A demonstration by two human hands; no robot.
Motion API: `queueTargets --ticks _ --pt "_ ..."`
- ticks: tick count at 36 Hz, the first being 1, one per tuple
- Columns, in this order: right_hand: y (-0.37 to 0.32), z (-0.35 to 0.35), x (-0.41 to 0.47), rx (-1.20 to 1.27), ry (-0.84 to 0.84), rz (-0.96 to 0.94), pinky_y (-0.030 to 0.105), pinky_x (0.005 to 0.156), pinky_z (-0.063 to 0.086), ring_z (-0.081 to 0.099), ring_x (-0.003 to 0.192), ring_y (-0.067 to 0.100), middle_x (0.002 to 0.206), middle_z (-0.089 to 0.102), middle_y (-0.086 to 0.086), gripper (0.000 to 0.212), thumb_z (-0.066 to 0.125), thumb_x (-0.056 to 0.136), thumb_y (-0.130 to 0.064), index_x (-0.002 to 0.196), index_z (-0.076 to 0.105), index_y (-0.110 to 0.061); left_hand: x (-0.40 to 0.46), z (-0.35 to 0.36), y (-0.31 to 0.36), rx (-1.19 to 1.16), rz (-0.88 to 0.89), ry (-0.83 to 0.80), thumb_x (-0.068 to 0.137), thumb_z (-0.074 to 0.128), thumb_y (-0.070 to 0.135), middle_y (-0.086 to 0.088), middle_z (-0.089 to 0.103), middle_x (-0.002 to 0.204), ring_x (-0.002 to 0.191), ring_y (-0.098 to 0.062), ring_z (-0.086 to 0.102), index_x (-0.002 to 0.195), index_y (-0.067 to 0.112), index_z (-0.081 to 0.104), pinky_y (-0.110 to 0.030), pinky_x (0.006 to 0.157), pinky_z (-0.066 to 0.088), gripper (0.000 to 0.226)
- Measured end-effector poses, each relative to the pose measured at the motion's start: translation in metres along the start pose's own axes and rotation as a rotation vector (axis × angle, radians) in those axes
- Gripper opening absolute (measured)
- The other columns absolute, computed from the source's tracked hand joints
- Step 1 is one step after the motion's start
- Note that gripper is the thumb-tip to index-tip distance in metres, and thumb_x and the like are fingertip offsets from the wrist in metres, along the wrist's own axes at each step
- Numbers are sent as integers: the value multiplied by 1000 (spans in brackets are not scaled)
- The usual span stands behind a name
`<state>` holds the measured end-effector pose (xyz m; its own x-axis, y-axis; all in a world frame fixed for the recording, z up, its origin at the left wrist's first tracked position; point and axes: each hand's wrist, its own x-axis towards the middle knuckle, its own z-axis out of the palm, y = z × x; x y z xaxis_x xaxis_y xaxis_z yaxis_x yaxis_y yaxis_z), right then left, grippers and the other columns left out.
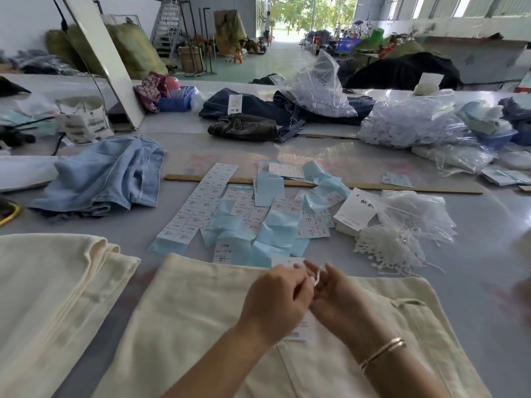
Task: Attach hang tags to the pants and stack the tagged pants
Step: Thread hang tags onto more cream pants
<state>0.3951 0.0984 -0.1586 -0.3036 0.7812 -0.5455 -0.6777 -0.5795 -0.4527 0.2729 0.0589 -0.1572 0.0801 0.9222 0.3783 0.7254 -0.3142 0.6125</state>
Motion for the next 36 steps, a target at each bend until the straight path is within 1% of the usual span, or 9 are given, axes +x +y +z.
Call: queueTargets --ticks 2,7,13,16,21,26,30,33,36 --pt "-11 4 6 104 66 -60 29 54 57 66 54 18 69 66 11 28 40 102 -24 92 59 -5 -16 3 -3 12 -18 2 90 46 36 -3 59 69 68 -18 52 67 16 55 -27 60 36 32" --pt "-27 -7 10 53 44 -133 14 28 21 25 26 5 44 36 -5 18 42 99 -17 90 57 -16 -40 11 -14 5 -86 -82 91 38 44 0 66 83 81 -17 56 78 18 62 -30 74 43 38" --pt "-41 -23 10 -31 120 -411 15 43 44 47 44 8 69 52 5 32 31 98 3 99 61 -7 -31 23 -22 46 -117 -118 91 44 41 6 69 96 97 -15 58 90 21 72 -30 85 42 34" --pt "-38 -32 12 -182 179 -451 15 37 33 37 39 6 70 45 3 36 32 94 7 104 62 -9 -18 34 -22 117 -189 56 88 59 37 5 60 110 103 -17 54 103 22 67 -32 87 43 23" --pt "-19 -44 18 -280 159 -466 17 34 25 32 41 6 68 44 0 29 37 99 -18 109 62 -8 5 54 -22 209 -339 17 87 56 53 2 40 138 121 -18 42 132 21 45 -29 100 36 56" --pt "-11 -47 17 -331 185 -616 18 34 30 36 43 6 64 45 -1 33 40 102 -28 103 67 -7 13 60 -24 266 -388 -5 86 56 46 4 45 136 121 -18 45 134 22 43 -29 101 34 55" --pt "-7 -48 18 -442 185 -603 17 55 46 55 59 8 81 72 0 26 49 98 -21 92 73 -12 8 51 -26 -178 -307 93 94 52 25 9 62 127 118 -9 55 131 27 55 -18 99 40 38" --pt "-3 -45 19 -539 157 -632 14 37 29 34 42 6 61 59 0 23 56 94 -19 88 75 -9 -3 41 -29 -631 -314 161 95 44 30 28 64 117 116 7 54 108 52 65 -6 94 38 34" --pt "5 -40 23 -754 155 -697 16 43 28 31 45 5 55 48 -4 24 57 93 -25 88 74 -9 -6 42 -38 -1008 -480 312 99 39 19 11 71 108 109 -6 63 103 29 70 -14 87 47 33"
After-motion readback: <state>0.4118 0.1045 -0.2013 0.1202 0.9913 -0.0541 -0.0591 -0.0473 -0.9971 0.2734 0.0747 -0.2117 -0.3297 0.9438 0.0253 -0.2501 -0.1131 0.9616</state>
